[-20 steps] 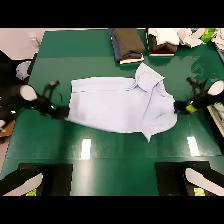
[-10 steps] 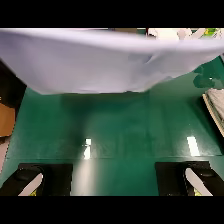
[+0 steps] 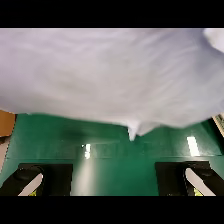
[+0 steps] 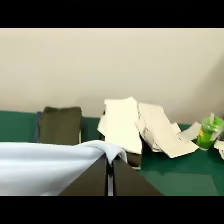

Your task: Fold the shirts.

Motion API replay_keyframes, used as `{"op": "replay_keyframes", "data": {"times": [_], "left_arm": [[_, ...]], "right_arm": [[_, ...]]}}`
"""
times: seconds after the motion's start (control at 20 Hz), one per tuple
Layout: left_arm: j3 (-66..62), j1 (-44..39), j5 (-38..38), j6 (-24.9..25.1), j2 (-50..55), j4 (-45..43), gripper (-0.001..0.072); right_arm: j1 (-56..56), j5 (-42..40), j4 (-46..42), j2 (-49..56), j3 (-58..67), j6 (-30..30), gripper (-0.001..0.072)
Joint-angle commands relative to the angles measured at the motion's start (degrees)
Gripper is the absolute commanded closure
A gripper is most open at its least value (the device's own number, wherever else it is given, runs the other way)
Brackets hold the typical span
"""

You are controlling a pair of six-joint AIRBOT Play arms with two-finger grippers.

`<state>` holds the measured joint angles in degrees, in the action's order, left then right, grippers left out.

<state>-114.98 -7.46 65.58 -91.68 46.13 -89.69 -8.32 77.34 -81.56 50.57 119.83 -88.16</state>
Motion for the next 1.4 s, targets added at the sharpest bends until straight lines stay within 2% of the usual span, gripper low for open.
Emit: {"op": "replay_keyframes", "data": {"times": [0.0,0.1,0.25,0.4,0.55,0.65,0.75,0.95,1.1,1.35], "left_arm": [[4.9,0.1,8.2,0.1,7.4,-1.0,0.0687],[10.3,0.1,10.6,0.0,14.8,-1.0,0.0687],[19.4,0.1,8.9,-0.2,26.9,-0.3,0.0687],[23.6,0.1,4.4,-0.1,38.6,-0.2,0.0686],[23.5,0.1,-2.6,0.2,46.6,-0.2,0.0686],[23.5,0.1,-7.1,0.2,48.2,-0.1,0.0687],[22.6,0.1,-8.2,0.2,48.2,-0.1,0.0687],[18.9,0.1,1.1,3.7,48.0,-0.1,0.0687],[21.9,0.1,5.6,3.7,48.1,0.0,0.0687],[30.2,0.1,4.4,3.7,48.1,1.6,0.0686]], "right_arm": [[0.0,5.4,2.8,6.2,0.3,-0.6,0.0696],[0.0,5.5,5.6,9.5,-9.5,-0.6,0.0696],[0.0,4.9,5.3,16.2,-23.6,-0.4,0.0695],[0.0,-1.6,5.4,24.2,-34.2,0.2,0.0696],[0.0,-9.2,5.5,32.5,-36.9,0.1,0.0696],[0.1,-10.2,5.5,37.0,-34.8,0.1,0.0696],[0.1,-9.7,5.5,39.5,-31.6,0.1,0.0696],[0.1,-5.7,4.7,37.9,-28.7,0.2,0.0696],[0.1,-6.7,0.6,33.2,-36.8,0.2,0.0696],[-0.3,-10.5,0.9,30.2,-49.8,0.2,0.0694]]}}
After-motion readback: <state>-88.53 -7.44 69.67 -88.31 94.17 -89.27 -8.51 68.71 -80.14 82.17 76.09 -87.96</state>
